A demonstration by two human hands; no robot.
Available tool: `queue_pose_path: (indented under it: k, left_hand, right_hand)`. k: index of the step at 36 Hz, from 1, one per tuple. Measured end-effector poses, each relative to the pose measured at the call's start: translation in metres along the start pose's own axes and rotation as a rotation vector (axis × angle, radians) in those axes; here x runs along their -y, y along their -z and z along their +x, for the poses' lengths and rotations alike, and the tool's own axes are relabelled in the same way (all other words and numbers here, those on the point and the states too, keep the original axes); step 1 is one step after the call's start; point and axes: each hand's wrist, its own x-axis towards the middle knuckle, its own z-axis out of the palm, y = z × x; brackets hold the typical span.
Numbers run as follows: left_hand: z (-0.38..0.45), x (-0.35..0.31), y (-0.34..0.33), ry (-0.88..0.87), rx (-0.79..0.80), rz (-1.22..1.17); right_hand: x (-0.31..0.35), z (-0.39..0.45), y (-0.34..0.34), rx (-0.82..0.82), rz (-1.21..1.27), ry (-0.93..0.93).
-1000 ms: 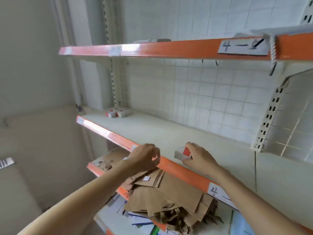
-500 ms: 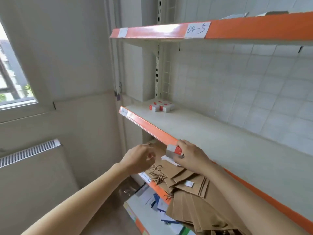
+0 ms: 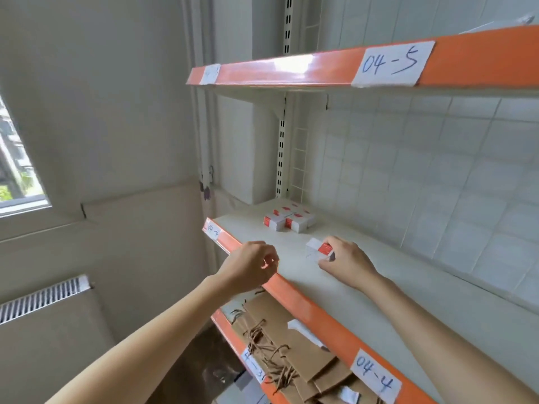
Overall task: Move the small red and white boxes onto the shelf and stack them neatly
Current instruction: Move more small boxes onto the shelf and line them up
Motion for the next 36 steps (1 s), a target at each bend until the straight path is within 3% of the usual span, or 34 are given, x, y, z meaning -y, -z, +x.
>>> queue_pose_path:
  k: [7, 11, 15, 20, 26, 30, 33, 36]
  left_hand:
    - [0.039, 0.002, -0.035, -0.054, 0.093, -0.029]
    - [0.067, 0.002, -0.058, -0.092, 0.160, -0.068]
    - [0.100, -0.003, -0.072, -0.012, 0.271, -0.175]
    - [0.128, -0.007, -0.072, 0.093, 0.505, -0.437]
    - [0.142, -0.003, -0.065, -0.079, 0.756, -0.350]
    - [0.139, 0.009, -0.059, -0.221, 0.812, -0.346]
    - [0.142, 0.020, -0.067, -0.298, 0.762, -0.335]
    - [0.147, 0.023, -0.084, -0.276, 0.569, -0.392]
  right_hand:
    - [-0.042, 0.005, -0.025, 0.024, 0.079, -0.151]
    - [-0.050, 0.002, -0.027, 0.046, 0.187, -0.110]
    - [-0.064, -0.001, -0.014, 0.149, 0.566, -0.200]
    - [-0.081, 0.001, -0.009, -0.230, 0.829, -0.442]
    - [-0.080, 0.015, -0.019, -0.200, 0.706, -0.572]
    - [-0.075, 0.013, -0.031, -0.255, 0.399, -0.541]
    - [-0.073, 0.006, -0.036, -0.342, 0.332, -0.463]
    - [-0.074, 0.003, -0.035, -0.363, 0.340, -0.432]
